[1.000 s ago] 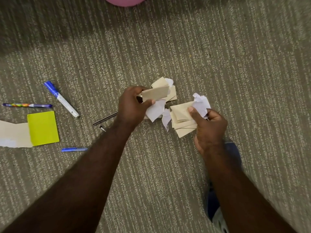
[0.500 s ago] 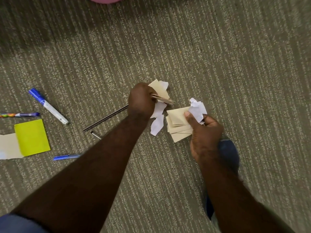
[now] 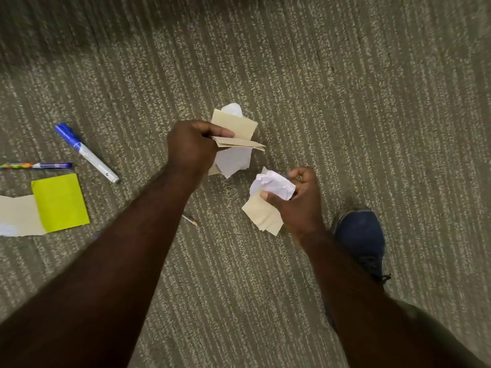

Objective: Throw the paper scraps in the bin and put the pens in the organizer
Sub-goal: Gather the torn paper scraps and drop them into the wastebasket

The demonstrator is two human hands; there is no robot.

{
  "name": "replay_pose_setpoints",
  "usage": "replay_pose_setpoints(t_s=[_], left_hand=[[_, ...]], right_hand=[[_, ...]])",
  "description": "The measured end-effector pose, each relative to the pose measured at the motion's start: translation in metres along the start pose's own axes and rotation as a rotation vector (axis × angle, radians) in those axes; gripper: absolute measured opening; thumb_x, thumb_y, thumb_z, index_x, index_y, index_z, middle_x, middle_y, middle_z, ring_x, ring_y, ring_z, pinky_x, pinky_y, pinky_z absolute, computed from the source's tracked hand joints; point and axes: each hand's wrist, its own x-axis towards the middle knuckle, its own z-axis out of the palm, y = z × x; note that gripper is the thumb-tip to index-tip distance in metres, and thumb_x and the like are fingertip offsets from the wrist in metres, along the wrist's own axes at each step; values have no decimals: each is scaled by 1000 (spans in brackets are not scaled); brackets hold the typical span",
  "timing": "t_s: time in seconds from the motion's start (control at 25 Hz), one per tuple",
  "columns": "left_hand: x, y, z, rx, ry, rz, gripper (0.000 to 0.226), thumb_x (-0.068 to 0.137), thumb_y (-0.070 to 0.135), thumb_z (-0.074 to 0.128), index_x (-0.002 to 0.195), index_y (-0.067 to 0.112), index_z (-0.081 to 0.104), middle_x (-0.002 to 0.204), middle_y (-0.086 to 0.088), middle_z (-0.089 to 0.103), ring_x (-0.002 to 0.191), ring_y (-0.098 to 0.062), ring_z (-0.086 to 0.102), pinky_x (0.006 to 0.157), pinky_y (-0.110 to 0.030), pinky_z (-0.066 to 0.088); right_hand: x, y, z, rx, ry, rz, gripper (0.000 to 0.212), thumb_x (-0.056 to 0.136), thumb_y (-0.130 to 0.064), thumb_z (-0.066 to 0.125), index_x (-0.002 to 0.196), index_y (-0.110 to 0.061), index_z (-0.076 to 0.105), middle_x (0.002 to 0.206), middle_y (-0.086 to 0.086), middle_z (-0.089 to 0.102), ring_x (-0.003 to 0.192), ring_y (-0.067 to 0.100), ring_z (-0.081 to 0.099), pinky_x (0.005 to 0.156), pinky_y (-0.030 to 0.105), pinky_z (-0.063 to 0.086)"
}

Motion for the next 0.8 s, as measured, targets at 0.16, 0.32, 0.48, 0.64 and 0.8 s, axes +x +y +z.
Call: replay_pose_setpoints(t_s=[0.16, 0.32, 0.48, 0.64, 0.8], left_hand=[[-12, 4, -36, -320, -39, -67, 17, 70, -1, 76, 69, 16, 72, 72, -1, 74, 71, -15, 69, 63, -28, 57], [-25, -1, -64, -469, -26, -96, 18, 69, -3, 75, 69, 15, 71, 63, 5, 73, 60, -9, 68, 50, -20, 51], [-40, -9, -93, -525, 9, -111, 19, 72, -6, 71, 72, 12, 69, 61, 7, 72, 60, -5, 67, 49, -15, 49], [-57, -8, -126, -556, 61, -105, 21, 72, -8, 69, 72, 13, 69, 63, 7, 73, 66, -7, 66, 60, -16, 52], [-86, 10, -158, -615, 105, -125, 20, 75, -11, 65, 74, 9, 68, 61, 6, 72, 62, -5, 66, 58, -15, 51]], right_hand=[[2, 4, 21, -120, -8, 41, 80, 62, 7, 80, 129, -14, 41, 118, 5, 59, 108, 25, 60, 91, 41, 51], [6, 2, 33, -355, 108, 41, 41, 67, -6, 81, 102, -6, 60, 97, 8, 65, 91, 27, 64, 74, 30, 48], [-2, -7, 37, -452, 179, 150, 30, 69, -15, 81, 90, 2, 67, 92, 20, 71, 79, 28, 65, 67, 32, 47], [-24, -33, 43, -371, 239, 103, 27, 69, -15, 82, 84, 3, 69, 81, 20, 70, 68, 23, 61, 61, 35, 49], [-54, -92, 64, -207, 193, -10, 20, 69, -12, 81, 80, -2, 69, 72, 11, 68, 61, 18, 60, 56, 35, 50]])
